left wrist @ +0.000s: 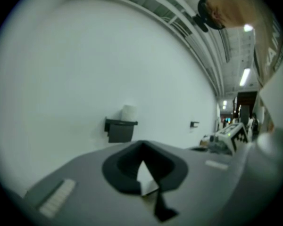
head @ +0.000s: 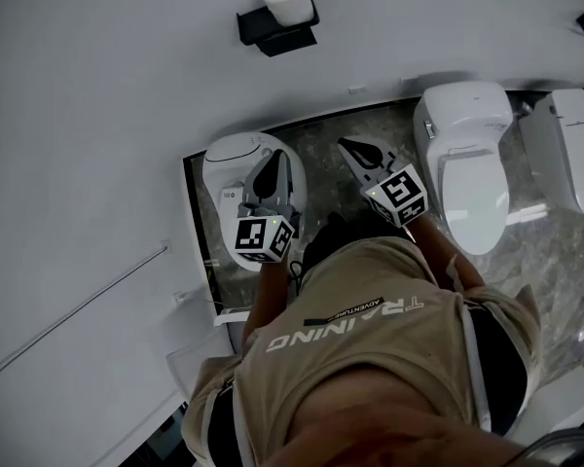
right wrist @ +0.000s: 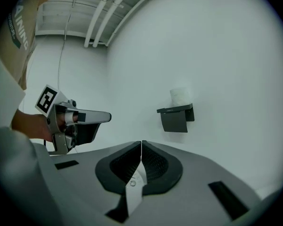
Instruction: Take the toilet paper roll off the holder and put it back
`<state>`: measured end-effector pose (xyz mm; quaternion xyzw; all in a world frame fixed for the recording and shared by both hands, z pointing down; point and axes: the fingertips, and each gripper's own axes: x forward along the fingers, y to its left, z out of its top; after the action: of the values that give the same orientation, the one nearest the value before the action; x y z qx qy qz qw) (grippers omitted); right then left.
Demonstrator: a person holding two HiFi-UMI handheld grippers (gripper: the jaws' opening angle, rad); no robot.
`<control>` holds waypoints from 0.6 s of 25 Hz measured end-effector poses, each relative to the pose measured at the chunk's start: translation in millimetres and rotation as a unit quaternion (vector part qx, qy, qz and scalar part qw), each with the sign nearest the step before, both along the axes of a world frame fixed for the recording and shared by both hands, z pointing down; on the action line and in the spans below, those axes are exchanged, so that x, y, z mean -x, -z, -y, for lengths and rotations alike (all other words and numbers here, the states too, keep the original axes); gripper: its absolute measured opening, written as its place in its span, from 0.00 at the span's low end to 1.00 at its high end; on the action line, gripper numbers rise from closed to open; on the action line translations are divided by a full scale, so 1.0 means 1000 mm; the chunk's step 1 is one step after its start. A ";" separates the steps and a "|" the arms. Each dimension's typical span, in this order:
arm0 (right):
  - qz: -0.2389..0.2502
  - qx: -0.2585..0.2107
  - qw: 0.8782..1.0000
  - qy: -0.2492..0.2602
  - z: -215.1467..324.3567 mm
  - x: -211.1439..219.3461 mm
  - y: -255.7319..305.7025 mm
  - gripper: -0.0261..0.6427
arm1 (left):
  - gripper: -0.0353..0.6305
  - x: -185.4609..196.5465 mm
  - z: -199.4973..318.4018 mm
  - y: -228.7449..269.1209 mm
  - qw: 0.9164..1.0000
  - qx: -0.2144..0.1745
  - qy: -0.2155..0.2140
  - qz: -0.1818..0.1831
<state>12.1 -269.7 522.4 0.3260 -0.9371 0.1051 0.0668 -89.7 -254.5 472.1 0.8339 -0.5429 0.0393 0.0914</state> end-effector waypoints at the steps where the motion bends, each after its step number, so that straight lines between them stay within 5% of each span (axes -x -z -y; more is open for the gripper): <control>1: 0.001 0.003 1.000 -0.001 0.005 0.002 -0.003 0.06 | 0.05 0.002 0.009 -0.005 1.000 0.005 -0.002 -0.001; 4: -0.006 0.007 1.000 -0.007 0.025 0.010 -0.009 0.06 | 0.05 0.009 0.035 -0.024 1.000 0.022 -0.016 -0.006; 15: -0.009 -0.055 0.995 -0.085 0.132 0.043 0.060 0.06 | 0.05 0.038 0.143 -0.005 0.994 -0.008 -0.101 -0.031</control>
<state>-30.9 -401.9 462.4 0.4088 -0.9097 0.0554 0.0477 -128.0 -397.9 476.9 0.8858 -0.4535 0.0182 0.0965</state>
